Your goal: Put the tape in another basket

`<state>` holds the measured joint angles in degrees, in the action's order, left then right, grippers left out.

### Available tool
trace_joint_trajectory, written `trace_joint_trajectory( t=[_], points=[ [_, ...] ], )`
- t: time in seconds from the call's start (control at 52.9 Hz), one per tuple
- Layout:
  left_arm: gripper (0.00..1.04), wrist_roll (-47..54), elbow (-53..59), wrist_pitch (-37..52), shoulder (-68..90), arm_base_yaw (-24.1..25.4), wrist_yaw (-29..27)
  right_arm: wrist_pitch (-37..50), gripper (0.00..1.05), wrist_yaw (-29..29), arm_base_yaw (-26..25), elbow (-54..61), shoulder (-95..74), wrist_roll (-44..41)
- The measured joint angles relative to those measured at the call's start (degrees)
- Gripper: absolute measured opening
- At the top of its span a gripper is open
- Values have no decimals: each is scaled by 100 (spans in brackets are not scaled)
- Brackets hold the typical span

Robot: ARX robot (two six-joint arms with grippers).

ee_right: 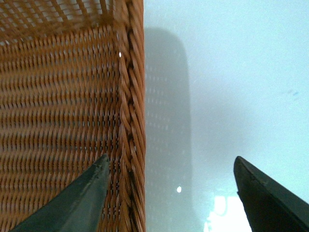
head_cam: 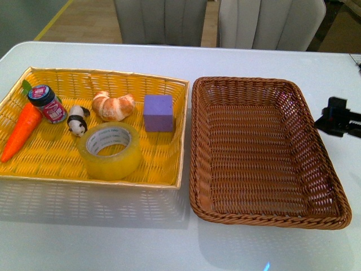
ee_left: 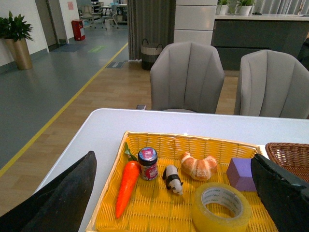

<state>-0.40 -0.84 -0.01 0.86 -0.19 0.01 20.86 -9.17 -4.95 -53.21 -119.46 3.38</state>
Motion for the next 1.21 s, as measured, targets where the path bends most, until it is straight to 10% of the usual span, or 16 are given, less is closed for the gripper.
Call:
trace_joint_trajectory(
  t=[0.113,0.34,0.548,0.869,1.209],
  points=[
    [96,0,0,0,0,0,0,352,97,-59,-157,518,868,-66],
    [96,0,0,0,0,0,0,826,95,-170,-289,1606,2420,-22],
    [96,0,0,0,0,0,0,4592,56,361,-61,3434,3311,-262],
    [96,-2,0,0,0,0,0,4212,3,855,291,4393,4631,-299],
    [96,-2,0,0,0,0,0,3261,2,903,472,4955,6133,-317]
  ],
)
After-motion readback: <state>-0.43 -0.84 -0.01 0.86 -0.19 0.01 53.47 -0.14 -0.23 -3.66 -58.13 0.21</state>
